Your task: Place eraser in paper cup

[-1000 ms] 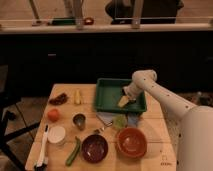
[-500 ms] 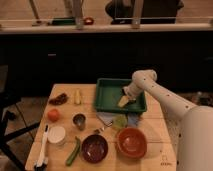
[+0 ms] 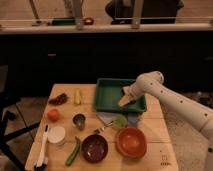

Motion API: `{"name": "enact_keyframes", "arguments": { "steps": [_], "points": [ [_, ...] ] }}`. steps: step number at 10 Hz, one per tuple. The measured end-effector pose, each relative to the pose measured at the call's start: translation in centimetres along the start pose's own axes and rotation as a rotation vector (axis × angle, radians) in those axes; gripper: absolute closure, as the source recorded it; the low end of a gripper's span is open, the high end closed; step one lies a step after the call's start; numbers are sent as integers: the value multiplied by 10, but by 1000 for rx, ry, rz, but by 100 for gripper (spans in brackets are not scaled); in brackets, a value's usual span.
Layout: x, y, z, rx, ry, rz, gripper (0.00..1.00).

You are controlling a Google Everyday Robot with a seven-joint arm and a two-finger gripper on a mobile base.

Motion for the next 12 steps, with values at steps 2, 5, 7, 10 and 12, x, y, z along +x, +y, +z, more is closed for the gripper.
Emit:
{"name": "enact_keyframes", "arguments": {
  "steps": [2, 5, 7, 10, 12],
  "points": [
    [-12, 1, -23, 25, -33, -5, 20],
    [-16, -5, -19, 39, -43, 14, 20],
    [-9, -21, 5, 48, -41, 58, 20],
    [-4, -47, 42, 45, -24, 123, 20],
    [3, -57, 48, 45, -13, 156, 20]
  ]
}}
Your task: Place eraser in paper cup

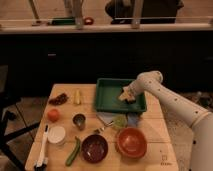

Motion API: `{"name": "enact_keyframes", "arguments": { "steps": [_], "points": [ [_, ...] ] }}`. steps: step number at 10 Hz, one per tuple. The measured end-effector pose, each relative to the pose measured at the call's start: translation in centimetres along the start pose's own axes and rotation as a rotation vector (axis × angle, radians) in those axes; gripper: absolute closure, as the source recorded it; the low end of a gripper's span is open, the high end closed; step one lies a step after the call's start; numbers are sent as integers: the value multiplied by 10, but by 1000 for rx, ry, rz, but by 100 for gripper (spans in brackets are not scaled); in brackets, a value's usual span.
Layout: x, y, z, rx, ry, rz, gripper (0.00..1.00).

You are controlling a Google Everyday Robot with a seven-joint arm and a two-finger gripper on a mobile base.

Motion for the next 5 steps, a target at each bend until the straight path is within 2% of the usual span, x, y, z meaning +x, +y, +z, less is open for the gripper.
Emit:
{"name": "enact_keyframes", "arguments": {
  "steps": [5],
  "points": [
    [23, -24, 25, -6, 55, 87, 20]
  ]
}}
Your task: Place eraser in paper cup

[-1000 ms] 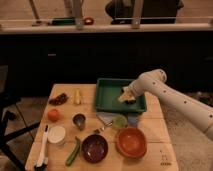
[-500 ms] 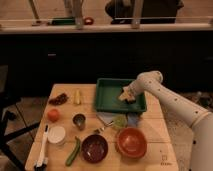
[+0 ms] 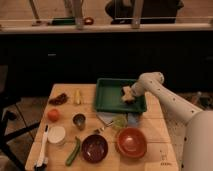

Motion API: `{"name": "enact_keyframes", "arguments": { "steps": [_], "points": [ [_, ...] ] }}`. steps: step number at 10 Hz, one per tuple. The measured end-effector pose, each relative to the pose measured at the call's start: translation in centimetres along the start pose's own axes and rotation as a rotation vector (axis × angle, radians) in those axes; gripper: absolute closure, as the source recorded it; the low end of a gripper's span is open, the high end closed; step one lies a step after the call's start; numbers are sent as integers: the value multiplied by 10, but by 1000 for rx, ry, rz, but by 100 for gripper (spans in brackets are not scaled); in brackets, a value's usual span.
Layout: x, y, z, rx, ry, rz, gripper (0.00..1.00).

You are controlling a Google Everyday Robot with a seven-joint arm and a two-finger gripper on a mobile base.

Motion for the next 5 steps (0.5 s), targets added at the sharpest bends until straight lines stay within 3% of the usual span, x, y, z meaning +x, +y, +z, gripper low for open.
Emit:
{"name": "enact_keyframes", "arguments": {
  "steps": [3, 5],
  "points": [
    [0, -9, 19, -11, 28, 26, 20],
    [-1, -11, 31, -23, 44, 30, 34]
  ]
}}
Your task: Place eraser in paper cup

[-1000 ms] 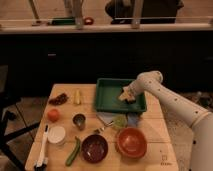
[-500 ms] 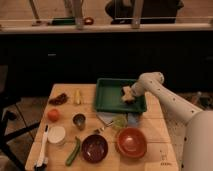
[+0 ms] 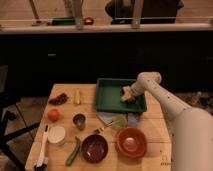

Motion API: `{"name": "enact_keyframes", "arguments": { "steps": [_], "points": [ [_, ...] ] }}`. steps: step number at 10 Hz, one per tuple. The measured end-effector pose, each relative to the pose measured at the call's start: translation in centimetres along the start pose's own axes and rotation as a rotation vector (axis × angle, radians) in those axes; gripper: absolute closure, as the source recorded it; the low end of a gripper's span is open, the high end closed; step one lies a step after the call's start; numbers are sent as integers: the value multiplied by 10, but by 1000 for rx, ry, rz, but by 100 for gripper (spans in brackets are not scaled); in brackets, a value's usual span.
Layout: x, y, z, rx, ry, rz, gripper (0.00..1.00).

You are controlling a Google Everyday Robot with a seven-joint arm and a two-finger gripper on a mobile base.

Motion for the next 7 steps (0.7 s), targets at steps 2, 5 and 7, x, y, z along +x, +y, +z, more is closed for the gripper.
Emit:
{"name": "enact_keyframes", "arguments": {
  "steps": [2, 5, 7],
  "points": [
    [0, -4, 3, -3, 3, 3, 52],
    [0, -3, 2, -4, 7, -1, 81],
    [2, -3, 1, -4, 11, 1, 99]
  ]
}}
